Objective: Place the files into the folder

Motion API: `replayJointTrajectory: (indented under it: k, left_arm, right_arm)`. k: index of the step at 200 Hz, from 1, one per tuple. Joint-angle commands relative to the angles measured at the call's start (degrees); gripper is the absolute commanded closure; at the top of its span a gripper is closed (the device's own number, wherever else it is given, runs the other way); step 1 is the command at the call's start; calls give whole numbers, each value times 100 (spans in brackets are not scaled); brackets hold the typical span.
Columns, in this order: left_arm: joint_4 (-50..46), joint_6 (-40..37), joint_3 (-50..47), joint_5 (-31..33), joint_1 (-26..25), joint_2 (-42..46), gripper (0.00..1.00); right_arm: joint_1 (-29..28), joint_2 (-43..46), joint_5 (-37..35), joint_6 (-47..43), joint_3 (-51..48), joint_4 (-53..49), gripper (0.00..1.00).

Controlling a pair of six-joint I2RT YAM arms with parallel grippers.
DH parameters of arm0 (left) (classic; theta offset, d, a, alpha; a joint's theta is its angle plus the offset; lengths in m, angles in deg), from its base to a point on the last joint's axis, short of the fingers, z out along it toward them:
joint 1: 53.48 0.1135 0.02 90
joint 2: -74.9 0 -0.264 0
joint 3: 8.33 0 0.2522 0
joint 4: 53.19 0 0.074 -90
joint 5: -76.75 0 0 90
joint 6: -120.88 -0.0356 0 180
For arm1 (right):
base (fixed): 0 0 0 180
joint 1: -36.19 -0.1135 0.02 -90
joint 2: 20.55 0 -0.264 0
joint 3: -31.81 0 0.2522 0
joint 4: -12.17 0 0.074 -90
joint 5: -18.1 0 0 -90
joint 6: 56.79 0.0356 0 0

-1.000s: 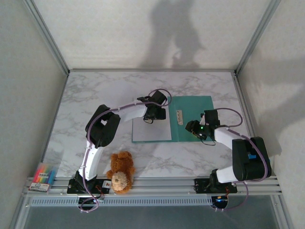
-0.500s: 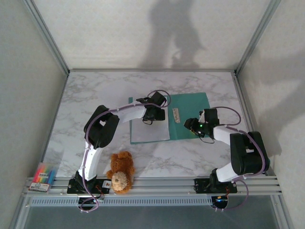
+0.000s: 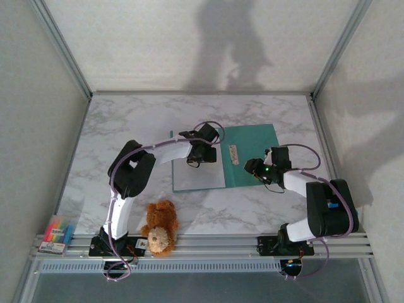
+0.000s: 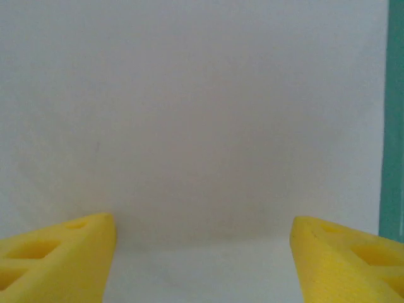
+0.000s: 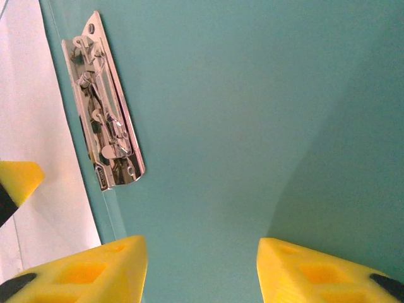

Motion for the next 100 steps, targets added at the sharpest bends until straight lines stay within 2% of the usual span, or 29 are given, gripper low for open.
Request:
replayJointTrajectory:
  k: [1,100]
  left_arm:
    - [-197,74,-175,116,66,255,27]
    - [-126,110,-381,123,108,388,27]
  right_arm:
    - [-23,90,-254,77,-196,-512,50]
    - [-26,96,-260,110,-223,-472,50]
